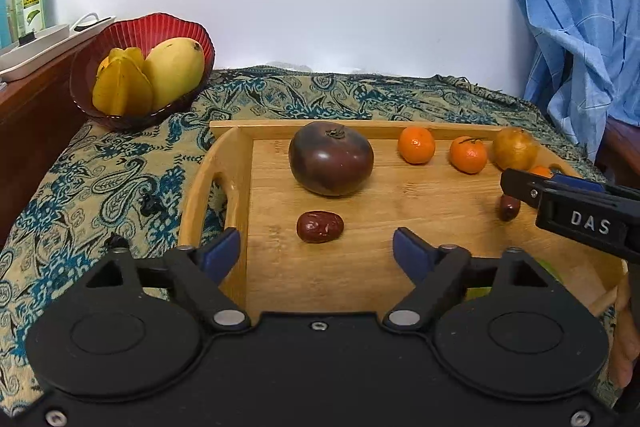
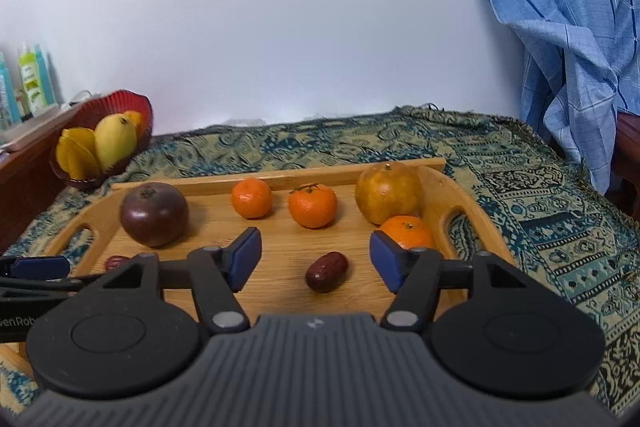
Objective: Organize fruits
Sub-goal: 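Withdraw both open grippers up from the tray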
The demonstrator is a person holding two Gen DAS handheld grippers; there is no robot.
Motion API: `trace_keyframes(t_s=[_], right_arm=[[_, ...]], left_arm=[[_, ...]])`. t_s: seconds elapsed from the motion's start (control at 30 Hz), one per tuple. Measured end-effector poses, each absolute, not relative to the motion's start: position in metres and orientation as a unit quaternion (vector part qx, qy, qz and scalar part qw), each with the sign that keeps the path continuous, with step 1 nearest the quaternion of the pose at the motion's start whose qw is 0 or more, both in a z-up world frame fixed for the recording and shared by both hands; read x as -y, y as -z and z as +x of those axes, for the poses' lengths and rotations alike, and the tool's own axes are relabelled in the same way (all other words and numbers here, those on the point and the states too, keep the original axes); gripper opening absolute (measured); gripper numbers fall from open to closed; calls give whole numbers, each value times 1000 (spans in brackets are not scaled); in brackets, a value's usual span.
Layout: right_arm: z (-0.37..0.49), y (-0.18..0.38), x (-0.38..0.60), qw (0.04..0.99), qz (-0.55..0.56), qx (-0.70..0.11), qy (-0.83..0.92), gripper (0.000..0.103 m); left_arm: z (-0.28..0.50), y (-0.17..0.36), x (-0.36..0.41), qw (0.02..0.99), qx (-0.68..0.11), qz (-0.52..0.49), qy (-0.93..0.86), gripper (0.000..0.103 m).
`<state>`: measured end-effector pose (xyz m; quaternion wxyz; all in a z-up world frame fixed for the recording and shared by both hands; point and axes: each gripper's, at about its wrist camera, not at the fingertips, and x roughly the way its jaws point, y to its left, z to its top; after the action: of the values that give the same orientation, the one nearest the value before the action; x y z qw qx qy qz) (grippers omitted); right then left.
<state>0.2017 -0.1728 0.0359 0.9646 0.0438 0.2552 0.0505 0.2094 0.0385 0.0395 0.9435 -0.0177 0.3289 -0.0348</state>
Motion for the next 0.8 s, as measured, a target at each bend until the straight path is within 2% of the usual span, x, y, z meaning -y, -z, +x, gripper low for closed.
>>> trace_keyframes(t_s=[0.1,0.17,0.2,0.47,0.8], right_arm=[[185,-40,170,971,36,-230,-49,84],[173,-42,171,974,37,-217,-50,88],[168,-43,171,975,39,-212,-53,89],[125,-49,171,982,22,-173,-65,99],[96,-42,171,984,13,-167,-67,99]], left_arm=[[200,-43,-36,946,-323,-10,35,86],[191,-46,-34,949,-313,-4,39,96],[185,-47,-33,951,-306,-1,41,97],[139,-45,-29,959,-280,1,49,102],[96,-33,-26,963,-263,11,63,103]])
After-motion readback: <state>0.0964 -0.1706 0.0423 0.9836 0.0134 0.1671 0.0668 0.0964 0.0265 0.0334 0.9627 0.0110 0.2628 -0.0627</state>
